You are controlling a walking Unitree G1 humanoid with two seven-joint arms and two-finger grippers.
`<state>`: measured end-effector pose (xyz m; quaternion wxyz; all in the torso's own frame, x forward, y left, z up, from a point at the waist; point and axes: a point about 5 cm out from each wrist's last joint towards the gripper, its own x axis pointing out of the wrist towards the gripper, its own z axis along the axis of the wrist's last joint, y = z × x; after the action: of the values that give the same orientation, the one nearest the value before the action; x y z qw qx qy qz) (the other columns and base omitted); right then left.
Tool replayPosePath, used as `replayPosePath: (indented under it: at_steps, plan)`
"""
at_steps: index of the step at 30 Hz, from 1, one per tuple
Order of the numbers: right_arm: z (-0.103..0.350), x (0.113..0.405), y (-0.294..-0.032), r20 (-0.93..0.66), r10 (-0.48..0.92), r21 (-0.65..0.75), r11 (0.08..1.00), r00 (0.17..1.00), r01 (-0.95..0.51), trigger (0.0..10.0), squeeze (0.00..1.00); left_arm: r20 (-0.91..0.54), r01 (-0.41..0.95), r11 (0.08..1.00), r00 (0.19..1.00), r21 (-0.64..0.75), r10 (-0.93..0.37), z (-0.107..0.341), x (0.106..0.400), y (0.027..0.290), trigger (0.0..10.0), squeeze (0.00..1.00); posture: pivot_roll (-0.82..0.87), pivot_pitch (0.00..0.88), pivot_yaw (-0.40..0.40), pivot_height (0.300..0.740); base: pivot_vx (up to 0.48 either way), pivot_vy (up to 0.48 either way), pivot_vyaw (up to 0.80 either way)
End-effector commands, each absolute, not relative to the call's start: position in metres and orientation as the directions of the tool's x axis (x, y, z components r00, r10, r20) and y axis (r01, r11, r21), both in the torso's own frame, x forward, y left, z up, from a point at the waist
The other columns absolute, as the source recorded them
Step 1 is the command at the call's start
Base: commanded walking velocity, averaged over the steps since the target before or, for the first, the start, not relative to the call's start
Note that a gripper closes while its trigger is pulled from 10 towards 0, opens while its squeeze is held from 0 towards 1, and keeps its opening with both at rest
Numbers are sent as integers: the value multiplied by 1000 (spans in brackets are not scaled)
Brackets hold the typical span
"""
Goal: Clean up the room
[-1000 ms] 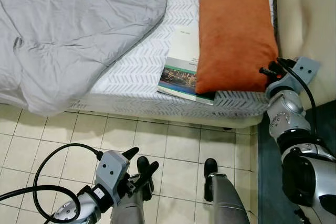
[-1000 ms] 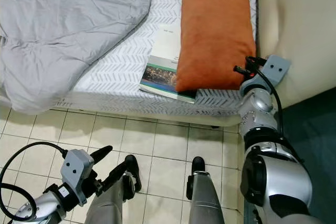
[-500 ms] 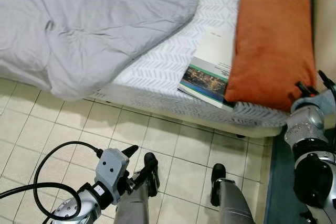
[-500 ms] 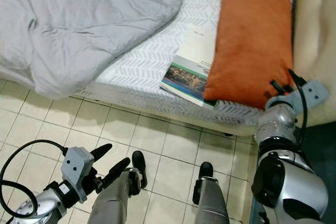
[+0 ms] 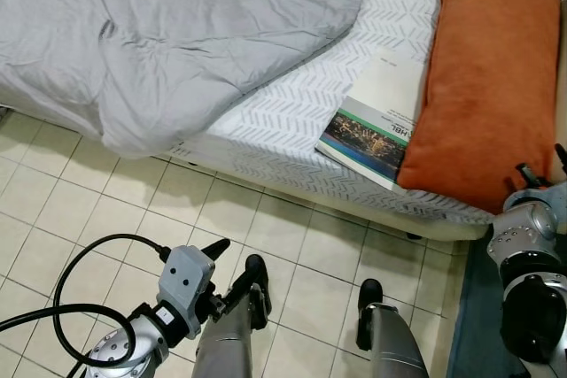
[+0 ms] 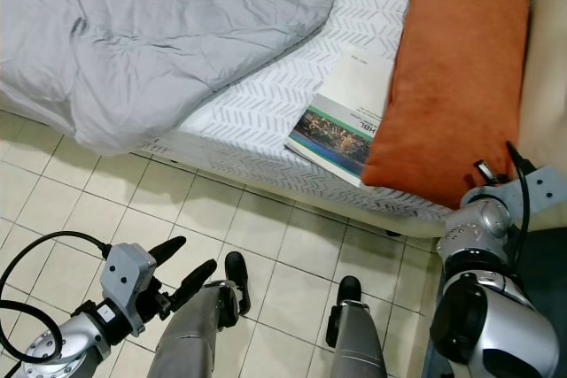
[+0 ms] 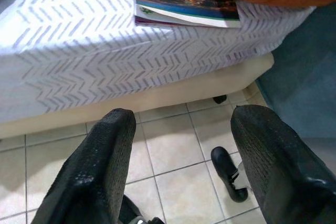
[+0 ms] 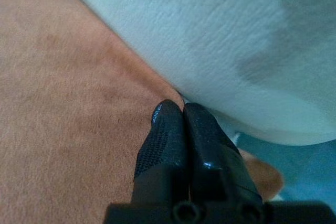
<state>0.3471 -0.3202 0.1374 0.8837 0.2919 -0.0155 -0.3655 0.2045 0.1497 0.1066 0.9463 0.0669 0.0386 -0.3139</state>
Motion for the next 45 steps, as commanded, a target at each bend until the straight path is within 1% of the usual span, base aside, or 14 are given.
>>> replayPosePath:
  at_steps: [1, 2, 4, 6, 8, 12, 21, 22, 26, 29, 31, 32, 40, 45]
  plan:
    - [118, 349, -301, -236, -563, 441, 664, 792, 604, 10000, 1000, -168, 595, 797, 800, 104, -575, 95, 200, 151, 10000, 0, -19, 555, 59, 740, 0, 0, 0]
    - [118, 349, -301, -236, -563, 441, 664, 792, 604, 10000, 1000, -168, 595, 797, 800, 104, -575, 95, 200, 151, 10000, 0, -19, 555, 59, 740, 0, 0, 0]
    - [128, 360, -285, -155, -512, 328, 780, 845, 533, 10000, 1000, -170, 591, 799, 803, 113, -571, 94, 201, 151, 10000, 0, -18, 553, 57, 740, 0, 0, 0]
    - [133, 363, -279, -120, -496, 293, 810, 860, 508, 10000, 1000, -169, 589, 800, 805, 115, -569, 93, 202, 151, 10000, 0, -17, 551, 56, 740, 0, 0, 0]
    - [155, 371, -269, 33, -470, 145, 875, 882, 461, 10000, 1000, -168, 573, 809, 817, 131, -552, 92, 204, 152, 10000, 0, -16, 540, 53, 740, 0, 0, 0]
    - [169, 373, -267, 135, -478, 70, 879, 868, 472, 10000, 1000, -162, 551, 821, 833, 147, -530, 91, 210, 154, 10000, 0, -18, 519, 48, 740, 0, 0, 0]
    - [181, 364, -281, 242, -496, -42, 853, 834, 520, 10000, 1000, -143, 451, 879, 891, 153, -432, 87, 247, 161, 10000, 0, -31, 325, 27, 740, 0, 0, 0]
    - [181, 361, -281, 257, -488, -47, 856, 834, 516, 10000, 1000, -145, 435, 889, 897, 140, -416, 86, 251, 162, 10000, 0, -38, 278, 22, 740, 0, 0, 0]
    - [164, 350, -260, 250, -365, -76, 916, 897, 394, 10000, 1000, -163, 377, 921, 919, 99, -358, 76, 259, 160, 10000, 0, -57, 166, 21, 740, 0, 0, 0]
    - [132, 328, -231, 153, -231, -56, 969, 961, 242, 10000, 1000, -163, 331, 942, 933, 51, -320, 70, 259, 155, 10000, 0, -77, 75, 27, 740, 0, 0, 0]
    - [122, 320, -223, 125, -190, -40, 980, 974, 197, 10000, 1000, -163, 317, 948, 938, 37, -307, 69, 260, 154, 10000, 0, -78, 59, 26, 740, 0, 0, 0]
    - [99, 297, -210, 54, -129, -17, 991, 990, 130, 10000, 0, -136, 302, 953, 946, 39, -294, 73, 261, 151, 10000, 0, -73, 21, 33, 740, 0, 0, 0]
    - [70, 256, -200, 9, -66, -6, 998, 998, 66, 10000, 0, -10, 281, 955, 960, 98, -281, 101, 279, 147, 10000, 0, -65, 0, 55, 740, 0, 0, 0]
    - [69, 219, -221, 23, -149, -47, 988, 989, 149, 10000, 0, 69, 199, 978, 977, 68, -204, 104, 253, 154, 10000, 0, -67, 0, 56, 740, 0, 0, 0]
